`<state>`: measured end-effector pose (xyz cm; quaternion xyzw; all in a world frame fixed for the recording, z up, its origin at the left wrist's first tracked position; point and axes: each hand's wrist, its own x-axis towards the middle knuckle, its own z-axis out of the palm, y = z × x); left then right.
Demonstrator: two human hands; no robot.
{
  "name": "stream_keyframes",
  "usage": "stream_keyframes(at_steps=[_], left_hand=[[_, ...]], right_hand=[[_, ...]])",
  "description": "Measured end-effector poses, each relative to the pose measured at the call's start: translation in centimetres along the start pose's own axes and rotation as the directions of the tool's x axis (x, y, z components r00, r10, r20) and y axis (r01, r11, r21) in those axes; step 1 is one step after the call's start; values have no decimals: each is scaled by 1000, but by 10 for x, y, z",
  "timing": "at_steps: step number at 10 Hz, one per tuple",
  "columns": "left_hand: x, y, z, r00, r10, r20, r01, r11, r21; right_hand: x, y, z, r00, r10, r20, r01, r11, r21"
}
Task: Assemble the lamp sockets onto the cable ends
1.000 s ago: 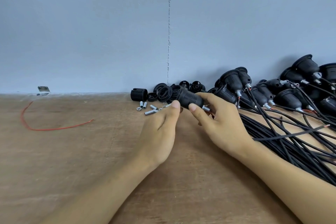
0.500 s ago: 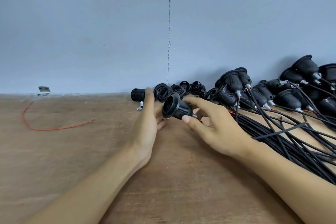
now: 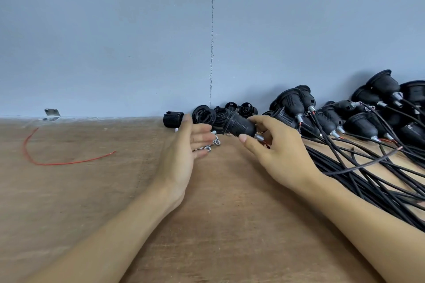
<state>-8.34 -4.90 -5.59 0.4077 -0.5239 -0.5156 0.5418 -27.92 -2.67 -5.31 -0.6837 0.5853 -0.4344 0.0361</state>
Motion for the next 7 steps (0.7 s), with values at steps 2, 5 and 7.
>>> stream_keyframes(at_steps=[2, 5, 7], left_hand=[[-6, -4, 6, 989, -1, 149, -10, 998, 69], [-11, -10, 17, 967, 11, 256, -37, 994, 99], [-10, -10, 16, 968, -6, 251, -13, 997, 72]], right_hand=[[9, 4, -4, 962, 135, -238, -107, 986, 126], [39, 37, -37, 719, 423, -551, -258, 899, 353], [37, 51, -36, 758, 427, -493, -407, 900, 154]])
